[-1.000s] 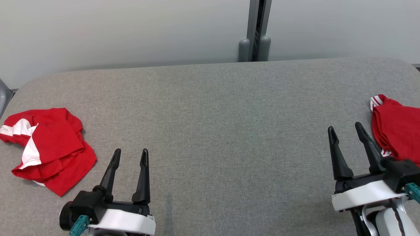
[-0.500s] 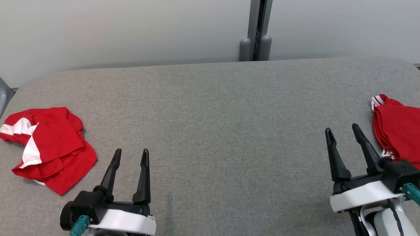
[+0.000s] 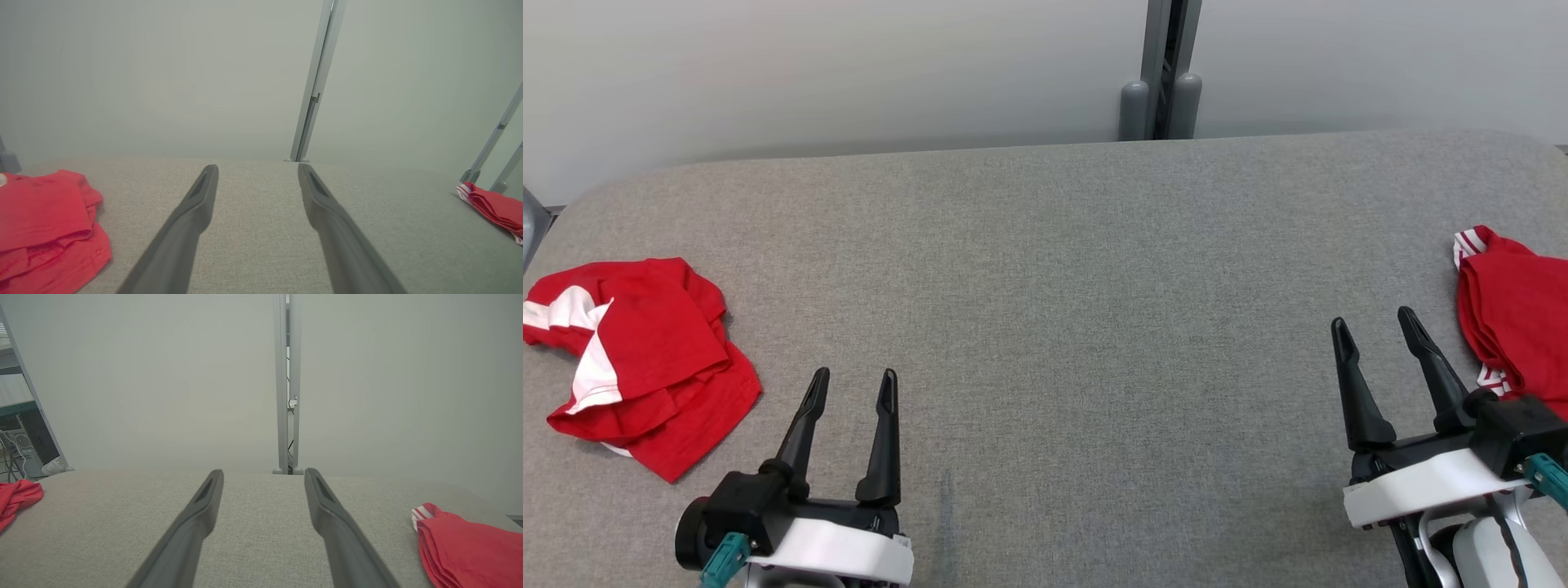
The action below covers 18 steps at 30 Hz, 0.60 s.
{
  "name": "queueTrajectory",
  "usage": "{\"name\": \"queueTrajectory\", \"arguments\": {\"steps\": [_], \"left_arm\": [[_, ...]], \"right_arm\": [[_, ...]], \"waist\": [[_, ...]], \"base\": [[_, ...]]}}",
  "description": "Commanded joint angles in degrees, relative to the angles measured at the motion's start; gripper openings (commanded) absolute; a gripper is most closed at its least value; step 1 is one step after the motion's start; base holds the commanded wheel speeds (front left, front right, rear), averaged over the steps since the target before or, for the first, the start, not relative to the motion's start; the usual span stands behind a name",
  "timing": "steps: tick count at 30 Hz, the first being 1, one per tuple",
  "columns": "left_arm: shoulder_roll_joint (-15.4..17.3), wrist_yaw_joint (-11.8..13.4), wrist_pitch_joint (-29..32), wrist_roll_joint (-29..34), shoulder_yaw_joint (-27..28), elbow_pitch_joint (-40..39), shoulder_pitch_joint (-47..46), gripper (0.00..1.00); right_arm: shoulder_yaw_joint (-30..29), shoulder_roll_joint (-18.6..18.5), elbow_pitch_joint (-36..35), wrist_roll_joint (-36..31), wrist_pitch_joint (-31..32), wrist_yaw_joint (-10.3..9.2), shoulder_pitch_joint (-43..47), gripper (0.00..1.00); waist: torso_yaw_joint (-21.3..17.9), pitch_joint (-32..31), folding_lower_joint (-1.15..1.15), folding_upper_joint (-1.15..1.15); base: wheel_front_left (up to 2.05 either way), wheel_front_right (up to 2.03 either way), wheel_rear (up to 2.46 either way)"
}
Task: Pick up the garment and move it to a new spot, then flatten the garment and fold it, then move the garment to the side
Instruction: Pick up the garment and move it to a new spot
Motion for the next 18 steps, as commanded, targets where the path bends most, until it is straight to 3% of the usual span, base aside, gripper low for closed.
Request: {"name": "queueTrajectory", "arguments": {"steps": [1,11,18], "left_arm": [[0.22,-0.01,0.01,0.56,0.06,0.06,-0.86,1.0],[0.21,0.05,0.01,0.45,-0.53,0.16,-1.1,1.0],[0.22,0.38,0.01,0.13,-1.3,0.25,-2.11,1.0]], "right_arm": [[-0.09,-0.2,0.07,0.39,-0.26,-0.02,-0.28,1.0],[-0.29,-0.23,0.0,0.35,-0.26,-0.02,-0.1,1.0],[0.55,-0.53,-0.19,0.9,-0.26,-0.02,0.36,1.0]], "waist": [[0.02,0.06,0.0,0.0],[0.35,0.23,0.0,0.0],[4.3,0.96,0.0,0.0]], "base": [[0.0,0.0,0.0],[0.0,0.0,0.0],[0.0,0.0,0.0]]}}
